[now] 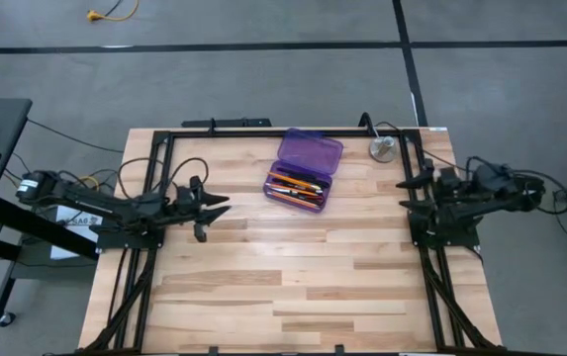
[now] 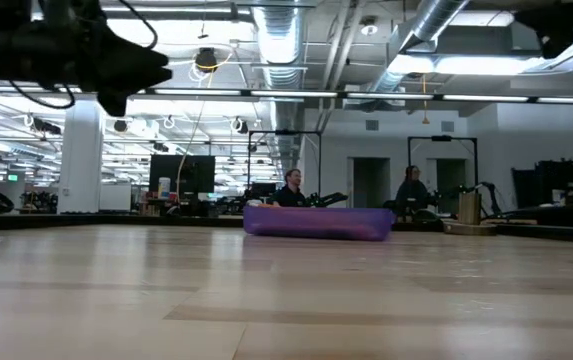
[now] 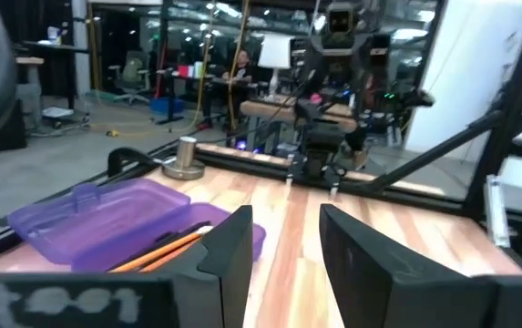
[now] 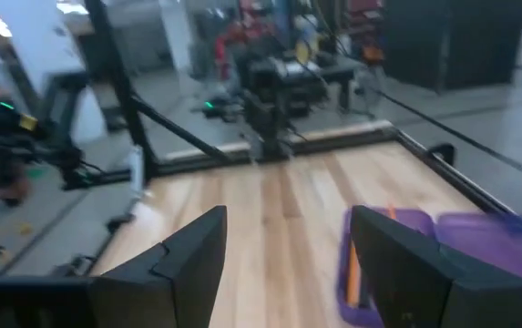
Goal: Pick & place school supplies into a supply box
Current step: Return to Home Position
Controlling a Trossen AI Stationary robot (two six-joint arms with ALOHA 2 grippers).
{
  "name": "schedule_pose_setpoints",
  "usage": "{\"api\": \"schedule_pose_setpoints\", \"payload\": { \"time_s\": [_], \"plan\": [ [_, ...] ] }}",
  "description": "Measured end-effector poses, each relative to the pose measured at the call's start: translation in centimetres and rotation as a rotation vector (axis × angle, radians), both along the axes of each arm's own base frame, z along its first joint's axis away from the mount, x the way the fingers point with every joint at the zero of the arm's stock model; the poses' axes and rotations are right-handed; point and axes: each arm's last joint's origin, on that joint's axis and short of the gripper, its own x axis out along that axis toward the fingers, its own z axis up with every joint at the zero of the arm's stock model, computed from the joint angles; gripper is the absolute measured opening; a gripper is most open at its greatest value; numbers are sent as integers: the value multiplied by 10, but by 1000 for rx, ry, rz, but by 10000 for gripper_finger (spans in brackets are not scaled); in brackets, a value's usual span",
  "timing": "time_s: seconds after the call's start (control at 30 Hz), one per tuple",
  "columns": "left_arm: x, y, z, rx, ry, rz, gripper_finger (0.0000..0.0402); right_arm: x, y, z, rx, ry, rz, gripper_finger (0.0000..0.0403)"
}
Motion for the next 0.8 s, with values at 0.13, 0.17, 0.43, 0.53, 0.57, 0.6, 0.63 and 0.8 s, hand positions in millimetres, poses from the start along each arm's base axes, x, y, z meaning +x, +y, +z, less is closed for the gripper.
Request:
{"api": "schedule_pose_setpoints", "payload": {
  "time_s": [0.13, 0.17, 0.43, 0.53, 0.57, 0.6, 0.63, 0.8],
  "plan": [
    [-13, -1, -5, -7, -43, -17, 116, -16, -3, 1, 20, -79, 44, 230],
    [-16, -1, -7, -8, -57, -21, 116, -15, -2, 2, 22, -83, 51, 230],
    [-31, 1, -5, -11, -69, -24, 116, -12, 0, -1, 5, -57, 119, 230],
    [-38, 2, -3, -5, -91, -30, 116, -12, 1, -1, -4, -58, 151, 230],
    [-40, 2, -3, -2, -91, -30, 116, -12, 1, -1, -4, -59, 157, 230],
    [-43, 2, -3, 3, -87, -29, 116, -12, 1, -1, -5, -61, 162, 230],
    [-45, 3, -5, 8, -74, -27, 116, -12, 2, -1, -9, -61, 164, 230],
    [-55, 5, -13, -4, -19, -1, 116, -7, 3, -6, -10, -66, 168, 230]
  ]
}}
